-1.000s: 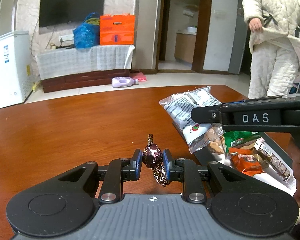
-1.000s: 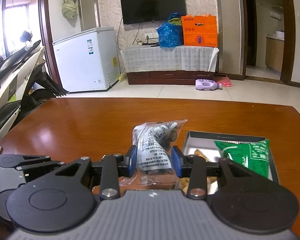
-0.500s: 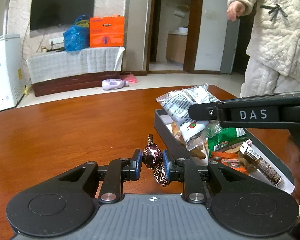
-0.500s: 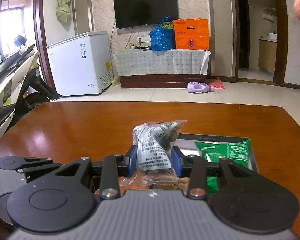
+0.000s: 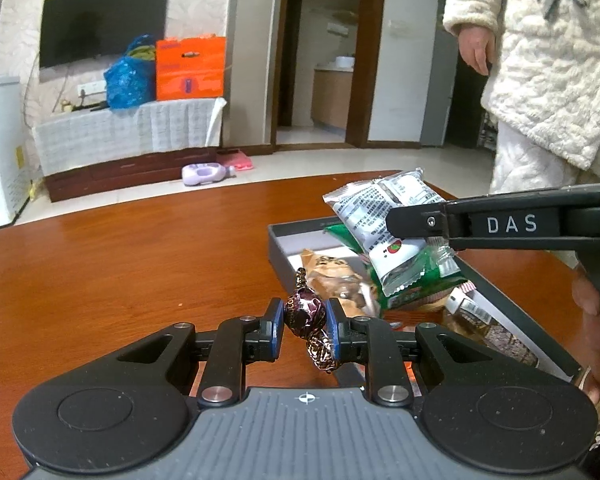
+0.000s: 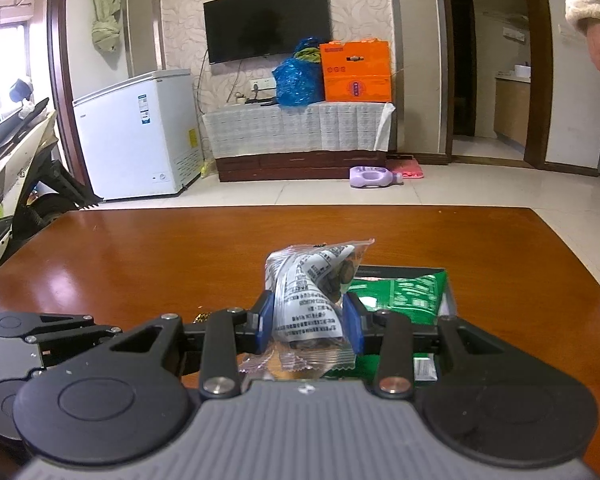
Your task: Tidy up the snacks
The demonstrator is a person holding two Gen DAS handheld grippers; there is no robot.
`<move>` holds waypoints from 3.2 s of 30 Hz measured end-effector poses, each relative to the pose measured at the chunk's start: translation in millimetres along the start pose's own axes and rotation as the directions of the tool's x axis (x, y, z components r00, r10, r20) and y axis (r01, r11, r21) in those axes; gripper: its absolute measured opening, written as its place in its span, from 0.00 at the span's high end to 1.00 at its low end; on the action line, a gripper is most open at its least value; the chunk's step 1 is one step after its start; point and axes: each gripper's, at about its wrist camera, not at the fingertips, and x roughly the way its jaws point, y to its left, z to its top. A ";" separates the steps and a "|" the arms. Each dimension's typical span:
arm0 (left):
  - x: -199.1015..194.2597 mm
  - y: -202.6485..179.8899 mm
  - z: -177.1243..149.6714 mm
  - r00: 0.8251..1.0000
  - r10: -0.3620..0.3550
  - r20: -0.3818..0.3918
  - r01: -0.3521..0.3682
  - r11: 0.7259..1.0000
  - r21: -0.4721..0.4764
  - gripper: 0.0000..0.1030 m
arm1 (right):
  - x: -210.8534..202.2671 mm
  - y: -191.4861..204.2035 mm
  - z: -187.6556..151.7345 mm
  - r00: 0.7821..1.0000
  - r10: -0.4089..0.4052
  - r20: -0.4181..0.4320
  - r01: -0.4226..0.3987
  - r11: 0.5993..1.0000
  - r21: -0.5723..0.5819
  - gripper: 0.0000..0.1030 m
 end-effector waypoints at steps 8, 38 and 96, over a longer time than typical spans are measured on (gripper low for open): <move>6.0 -10.7 0.8 1.000 -0.020 -0.003 0.020 1.000 0.011 0.77 | -10.0 -11.8 -5.1 1.000 -0.027 0.001 0.027 1.000 0.010 0.64; 41.9 -34.6 -0.1 0.992 -0.103 -0.066 0.106 0.994 0.037 0.77 | -15.5 -40.7 -27.0 0.995 -0.064 -0.081 0.066 0.998 0.016 0.64; 28.7 -20.3 3.4 0.999 -0.053 0.002 0.053 0.998 0.019 0.00 | -13.9 -31.6 -21.1 0.988 -0.120 -0.094 0.119 0.993 -0.017 0.32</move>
